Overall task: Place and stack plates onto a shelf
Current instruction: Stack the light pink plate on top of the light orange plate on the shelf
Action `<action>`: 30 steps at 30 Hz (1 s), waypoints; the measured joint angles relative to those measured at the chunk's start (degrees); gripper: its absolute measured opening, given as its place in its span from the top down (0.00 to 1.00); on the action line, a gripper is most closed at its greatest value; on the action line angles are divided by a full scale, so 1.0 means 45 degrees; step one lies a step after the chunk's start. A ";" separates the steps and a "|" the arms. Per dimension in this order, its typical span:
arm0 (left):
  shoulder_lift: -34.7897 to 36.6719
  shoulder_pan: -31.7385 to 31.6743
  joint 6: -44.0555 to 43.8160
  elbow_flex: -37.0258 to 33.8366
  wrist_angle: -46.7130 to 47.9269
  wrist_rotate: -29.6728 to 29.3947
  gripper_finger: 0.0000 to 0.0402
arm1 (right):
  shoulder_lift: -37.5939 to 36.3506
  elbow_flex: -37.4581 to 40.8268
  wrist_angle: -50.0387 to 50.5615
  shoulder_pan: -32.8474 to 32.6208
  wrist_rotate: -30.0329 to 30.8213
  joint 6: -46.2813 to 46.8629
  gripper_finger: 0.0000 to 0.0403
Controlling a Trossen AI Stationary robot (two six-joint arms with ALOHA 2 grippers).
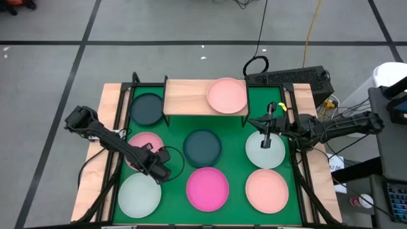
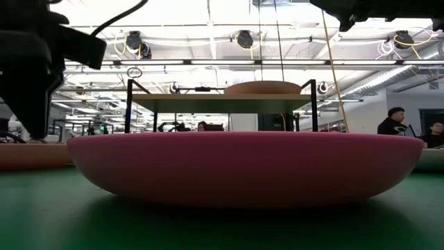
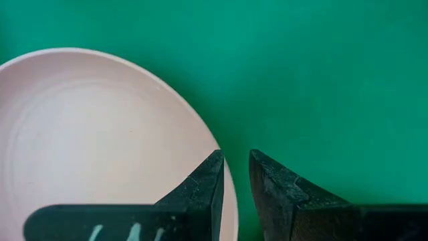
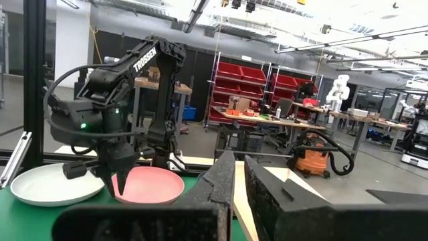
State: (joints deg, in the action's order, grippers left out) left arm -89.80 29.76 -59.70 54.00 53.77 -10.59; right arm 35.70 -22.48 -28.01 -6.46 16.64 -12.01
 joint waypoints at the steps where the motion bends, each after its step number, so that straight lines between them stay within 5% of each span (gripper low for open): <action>1: -0.0170 0.0000 0.0058 0.0000 -0.0005 0.0003 0.80 | 0.0000 0.0000 0.0000 0.0000 0.0000 0.0013 0.94; 17: -0.1466 -0.0005 0.0242 -0.0005 0.0667 0.0026 0.81 | 0.0000 0.0000 0.0000 0.0000 0.0000 0.0097 0.94; 24: -0.1462 -0.0010 0.0473 -0.0005 0.0881 -0.0011 0.96 | 0.0000 -0.0004 0.0000 0.0000 0.0000 0.0097 0.94; 30: -0.1442 -0.0024 0.0587 0.0053 0.0963 0.0020 0.98 | 0.0000 -0.0005 0.0000 0.0000 0.0000 0.0189 0.94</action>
State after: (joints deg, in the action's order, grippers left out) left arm -96.29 29.65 -57.06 54.24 58.10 -10.50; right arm 35.70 -22.50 -28.01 -6.46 16.64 -11.16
